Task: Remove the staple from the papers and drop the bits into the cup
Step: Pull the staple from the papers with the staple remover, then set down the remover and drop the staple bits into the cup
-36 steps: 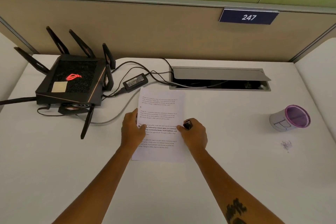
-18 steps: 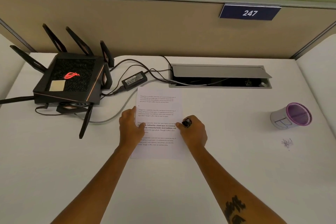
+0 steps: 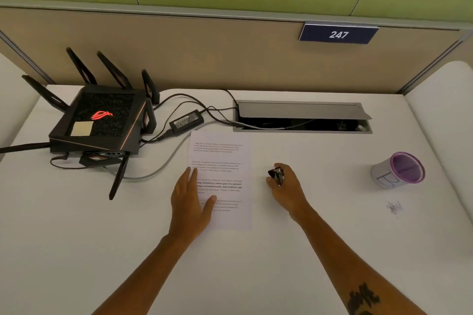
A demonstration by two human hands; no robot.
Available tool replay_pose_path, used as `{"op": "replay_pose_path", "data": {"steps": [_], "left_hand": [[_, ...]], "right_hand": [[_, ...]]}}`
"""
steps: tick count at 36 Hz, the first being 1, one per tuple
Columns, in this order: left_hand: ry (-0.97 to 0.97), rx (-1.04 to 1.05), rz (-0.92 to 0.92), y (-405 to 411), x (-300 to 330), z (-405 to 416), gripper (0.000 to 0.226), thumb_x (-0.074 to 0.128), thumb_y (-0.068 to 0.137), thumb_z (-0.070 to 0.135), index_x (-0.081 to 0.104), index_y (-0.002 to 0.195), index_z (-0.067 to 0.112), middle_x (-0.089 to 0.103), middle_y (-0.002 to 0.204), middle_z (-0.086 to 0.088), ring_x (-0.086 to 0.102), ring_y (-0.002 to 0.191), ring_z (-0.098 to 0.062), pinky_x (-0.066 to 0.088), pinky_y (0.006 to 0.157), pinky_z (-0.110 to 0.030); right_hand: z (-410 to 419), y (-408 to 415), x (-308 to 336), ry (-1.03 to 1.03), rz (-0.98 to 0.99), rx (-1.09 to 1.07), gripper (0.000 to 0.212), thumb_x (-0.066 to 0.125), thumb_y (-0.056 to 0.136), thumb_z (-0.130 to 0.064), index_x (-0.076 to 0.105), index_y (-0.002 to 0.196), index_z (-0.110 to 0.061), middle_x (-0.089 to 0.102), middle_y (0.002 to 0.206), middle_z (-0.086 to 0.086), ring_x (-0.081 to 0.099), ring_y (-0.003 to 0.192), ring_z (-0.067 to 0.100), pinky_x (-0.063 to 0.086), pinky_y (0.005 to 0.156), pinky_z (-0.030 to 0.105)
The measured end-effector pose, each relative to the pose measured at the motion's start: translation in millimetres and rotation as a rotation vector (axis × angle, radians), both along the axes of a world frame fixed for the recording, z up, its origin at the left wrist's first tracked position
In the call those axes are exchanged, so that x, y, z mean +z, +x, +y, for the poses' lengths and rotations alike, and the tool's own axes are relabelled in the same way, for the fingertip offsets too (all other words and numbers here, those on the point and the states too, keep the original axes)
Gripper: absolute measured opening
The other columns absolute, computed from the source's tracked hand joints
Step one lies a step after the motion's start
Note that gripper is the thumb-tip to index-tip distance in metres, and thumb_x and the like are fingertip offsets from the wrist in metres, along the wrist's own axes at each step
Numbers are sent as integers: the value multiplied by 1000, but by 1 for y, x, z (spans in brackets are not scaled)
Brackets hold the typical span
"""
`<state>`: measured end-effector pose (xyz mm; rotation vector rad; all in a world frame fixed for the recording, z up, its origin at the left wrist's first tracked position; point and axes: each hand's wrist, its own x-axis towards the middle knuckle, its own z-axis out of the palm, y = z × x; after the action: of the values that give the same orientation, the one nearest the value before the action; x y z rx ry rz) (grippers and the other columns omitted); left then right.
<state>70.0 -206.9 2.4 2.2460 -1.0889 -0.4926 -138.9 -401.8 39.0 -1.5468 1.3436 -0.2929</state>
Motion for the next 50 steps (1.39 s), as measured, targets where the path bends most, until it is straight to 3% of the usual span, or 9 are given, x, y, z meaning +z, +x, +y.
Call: {"op": "replay_pose_path", "data": {"steps": [5, 8, 11, 16, 23, 30, 43, 50], "left_hand": [[-25, -95, -83, -28, -15, 13, 93, 55, 97, 58, 14, 170, 18, 7, 180, -5, 7, 167, -30, 4, 134, -60], [-21, -121, -88, -43, -17, 20, 94, 54, 97, 60, 10, 170, 20, 4, 181, -3, 5, 167, -28, 2, 133, -62], [6, -138, -68, -57, -19, 27, 97, 56, 96, 59, 6, 171, 21, -2, 181, 2, 1, 168, -25, 0, 132, -64], [43, -170, -72, -74, -21, 37, 95, 42, 97, 67, 4, 171, 21, -11, 180, 6, -8, 167, -21, -6, 132, -61], [60, -172, -95, -88, -22, 45, 94, 39, 99, 70, 8, 171, 18, -8, 181, 4, -5, 168, -21, -1, 132, -65], [62, -167, -125, -98, -22, 47, 93, 26, 100, 76, 7, 171, 19, -6, 181, 3, -3, 168, -21, 3, 131, -68], [108, -173, -151, -111, -23, 40, 93, 25, 101, 75, 8, 171, 16, -6, 181, 2, -5, 168, -25, 7, 130, -72], [128, -172, -151, -113, -18, 35, 92, 25, 102, 74, 3, 171, 17, -11, 181, 3, -11, 167, -23, 3, 132, -68]], "right_hand": [[-29, -31, -4, -163, 144, 162, 56, 66, 100, -13, 44, 151, -12, 49, 147, 8, 51, 135, 23, 35, 108, 24], [-48, -47, -5, -276, 214, 239, 53, 66, 99, -10, 48, 148, -12, 52, 140, 7, 57, 125, 23, 40, 100, 23], [-69, -61, -5, -426, 274, 306, 48, 62, 101, -9, 50, 147, -12, 52, 137, 8, 62, 119, 26, 51, 100, 32], [-107, -74, -4, -566, 371, 380, 52, 66, 98, -2, 51, 147, -10, 50, 134, 10, 66, 113, 28, 54, 96, 32], [-149, -80, -3, -620, 442, 492, 56, 68, 90, 9, 57, 141, -11, 55, 132, 7, 64, 113, 29, 57, 95, 35], [-174, -78, -1, -620, 476, 561, 68, 70, 83, 16, 56, 144, -11, 54, 141, 9, 57, 126, 30, 51, 104, 34], [-191, -76, 3, -653, 515, 682, 64, 69, 87, 12, 55, 146, -9, 53, 136, 10, 53, 122, 30, 52, 98, 35], [-186, -79, 2, -619, 543, 634, 68, 72, 92, -2, 46, 153, -12, 46, 151, 12, 48, 136, 33, 49, 111, 41]]}}
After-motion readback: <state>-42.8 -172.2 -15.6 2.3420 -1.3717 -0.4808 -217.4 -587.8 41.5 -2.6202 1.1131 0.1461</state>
